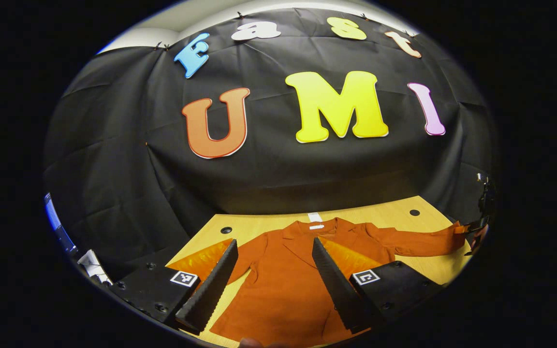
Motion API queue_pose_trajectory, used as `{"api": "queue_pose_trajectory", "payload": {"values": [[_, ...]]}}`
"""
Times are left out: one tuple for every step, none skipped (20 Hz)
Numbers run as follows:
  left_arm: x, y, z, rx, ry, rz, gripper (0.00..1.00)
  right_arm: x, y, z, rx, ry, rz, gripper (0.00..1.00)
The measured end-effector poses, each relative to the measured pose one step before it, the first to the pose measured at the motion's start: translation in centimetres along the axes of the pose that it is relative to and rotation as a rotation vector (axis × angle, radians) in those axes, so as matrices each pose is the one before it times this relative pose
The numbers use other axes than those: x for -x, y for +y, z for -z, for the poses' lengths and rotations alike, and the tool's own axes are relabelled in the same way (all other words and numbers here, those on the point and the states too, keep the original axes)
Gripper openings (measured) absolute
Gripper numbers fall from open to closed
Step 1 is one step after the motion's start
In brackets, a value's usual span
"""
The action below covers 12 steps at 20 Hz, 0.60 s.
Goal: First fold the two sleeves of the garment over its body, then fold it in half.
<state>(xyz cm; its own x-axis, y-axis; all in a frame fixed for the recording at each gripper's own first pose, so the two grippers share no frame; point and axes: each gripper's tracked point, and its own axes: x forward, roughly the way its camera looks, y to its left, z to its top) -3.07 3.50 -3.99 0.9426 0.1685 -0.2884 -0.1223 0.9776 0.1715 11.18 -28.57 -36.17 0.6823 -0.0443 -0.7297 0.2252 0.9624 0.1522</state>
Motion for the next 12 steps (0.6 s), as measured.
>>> {"api": "queue_pose_trajectory", "payload": {"values": [[-0.061,0.237,0.142,0.00629,-0.00244,-0.00433,0.99,0.798,1.067,-1.104,-0.00574,-0.00567,0.00595,0.01],[-0.037,0.306,0.246,0.00512,0.00430,-0.00145,1.00,0.921,1.488,-1.126,-0.00587,-0.00718,-0.01102,0.00],[0.142,0.175,0.112,0.00804,-0.00060,0.00109,1.00,0.771,1.548,-1.197,0.00241,-0.01173,-0.00976,0.00],[0.013,0.394,0.048,0.01033,-0.00182,-0.00330,1.00,0.798,1.635,-1.378,0.00928,-0.01342,-0.01193,0.01],[-0.044,0.414,0.068,0.00949,-0.00325,-0.00832,1.00,0.798,1.926,-1.180,0.00821,-0.01003,-0.01331,0.00],[-0.020,0.441,0.046,0.01243,-0.00346,-0.00943,1.00,0.731,2.213,-1.353,0.00126,-0.00453,-0.02037,0.00],[0.037,0.550,0.124,0.01491,-0.00888,-0.01141,1.00,0.542,2.267,-1.210,0.00574,-0.00517,-0.01840,0.00],[-0.136,0.550,0.080,0.01352,-0.00612,-0.01028,1.00,0.662,2.397,-1.307,0.00938,-0.00877,-0.02173,0.00],[-0.063,0.570,0.178,0.01077,-0.00225,-0.01379,1.00,0.454,2.770,-1.422,0.00543,-0.01260,-0.02152,0.00],[-0.042,0.568,0.206,0.00768,0.00396,-0.00704,1.00,0.220,2.799,-1.217,0.01370,-0.01528,-0.01952,0.01],[0.087,0.720,0.222,0.00666,0.00454,-0.01014,1.00,0.044,3.037,-1.269,0.02127,-0.02184,-0.02329,0.00],[-0.029,0.673,0.148,0.01017,0.00271,-0.00711,1.00,-0.189,3.067,-1.096,0.02130,-0.02476,-0.02459,0.00]]}}
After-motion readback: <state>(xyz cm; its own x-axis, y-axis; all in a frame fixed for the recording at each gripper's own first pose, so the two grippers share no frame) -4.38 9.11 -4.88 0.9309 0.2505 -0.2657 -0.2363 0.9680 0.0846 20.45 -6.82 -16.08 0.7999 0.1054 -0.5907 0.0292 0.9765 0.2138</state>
